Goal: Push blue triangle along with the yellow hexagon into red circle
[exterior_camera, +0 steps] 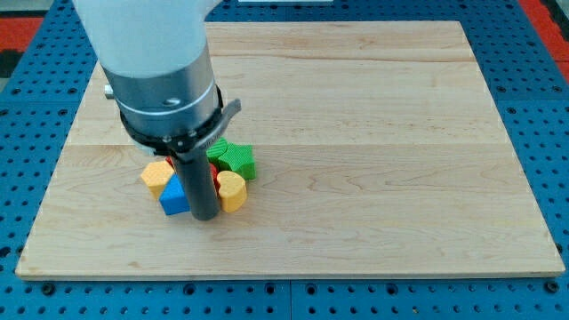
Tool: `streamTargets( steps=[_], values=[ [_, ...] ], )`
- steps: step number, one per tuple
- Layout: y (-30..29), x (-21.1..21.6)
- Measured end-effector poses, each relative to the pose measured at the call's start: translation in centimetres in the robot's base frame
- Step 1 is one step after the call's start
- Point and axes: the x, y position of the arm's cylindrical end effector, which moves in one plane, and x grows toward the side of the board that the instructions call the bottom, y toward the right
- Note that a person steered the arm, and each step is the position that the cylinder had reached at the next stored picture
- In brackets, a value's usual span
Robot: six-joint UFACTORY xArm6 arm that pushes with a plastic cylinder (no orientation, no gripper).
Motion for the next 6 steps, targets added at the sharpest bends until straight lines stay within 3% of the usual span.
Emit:
streamTargets(
  steps=[1, 3, 4, 6],
  values=[
    [-0.2, -0.7],
    [-1.8, 3.6],
    [-8.4, 3.4],
    [-8.6, 0.9]
  ],
)
